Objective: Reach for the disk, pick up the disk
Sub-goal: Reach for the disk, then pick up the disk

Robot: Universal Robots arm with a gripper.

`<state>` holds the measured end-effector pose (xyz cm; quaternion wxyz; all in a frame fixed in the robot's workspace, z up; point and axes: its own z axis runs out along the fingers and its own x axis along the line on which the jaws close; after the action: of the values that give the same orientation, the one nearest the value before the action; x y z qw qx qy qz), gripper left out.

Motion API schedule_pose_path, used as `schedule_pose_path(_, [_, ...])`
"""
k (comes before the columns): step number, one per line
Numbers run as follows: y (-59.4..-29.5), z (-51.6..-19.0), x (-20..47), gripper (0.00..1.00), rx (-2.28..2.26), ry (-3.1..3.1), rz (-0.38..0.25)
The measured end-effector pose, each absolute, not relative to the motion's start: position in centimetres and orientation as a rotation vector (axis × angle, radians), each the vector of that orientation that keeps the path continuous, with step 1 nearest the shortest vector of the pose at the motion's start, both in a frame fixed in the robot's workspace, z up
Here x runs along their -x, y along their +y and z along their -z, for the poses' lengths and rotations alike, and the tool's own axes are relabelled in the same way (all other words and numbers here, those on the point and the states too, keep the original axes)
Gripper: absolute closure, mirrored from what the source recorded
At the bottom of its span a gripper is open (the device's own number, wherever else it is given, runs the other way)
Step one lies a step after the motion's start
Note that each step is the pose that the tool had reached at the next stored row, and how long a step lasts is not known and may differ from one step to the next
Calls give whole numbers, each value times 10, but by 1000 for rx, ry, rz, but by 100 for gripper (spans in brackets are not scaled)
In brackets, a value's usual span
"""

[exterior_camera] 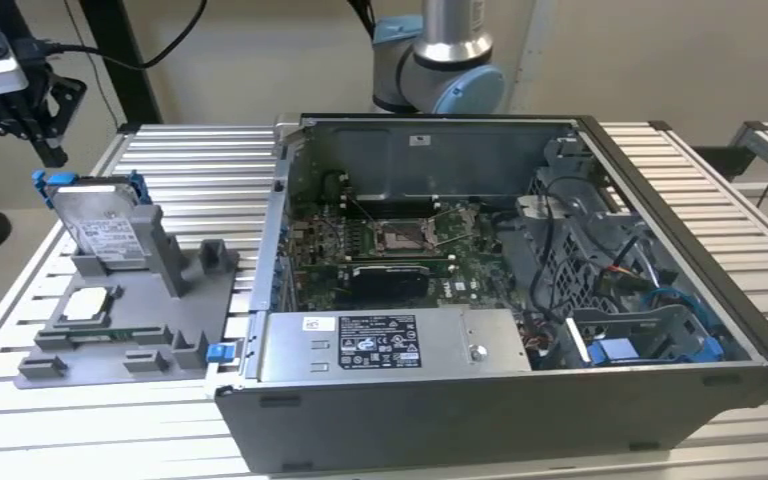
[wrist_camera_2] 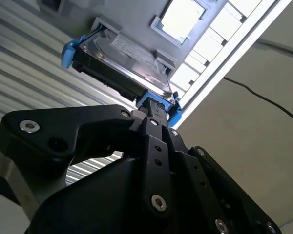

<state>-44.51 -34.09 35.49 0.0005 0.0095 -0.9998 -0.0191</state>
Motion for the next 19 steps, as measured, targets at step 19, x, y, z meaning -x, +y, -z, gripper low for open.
schedule_pose_path(19, [-341,-355,447,100,-149,-3135,60])
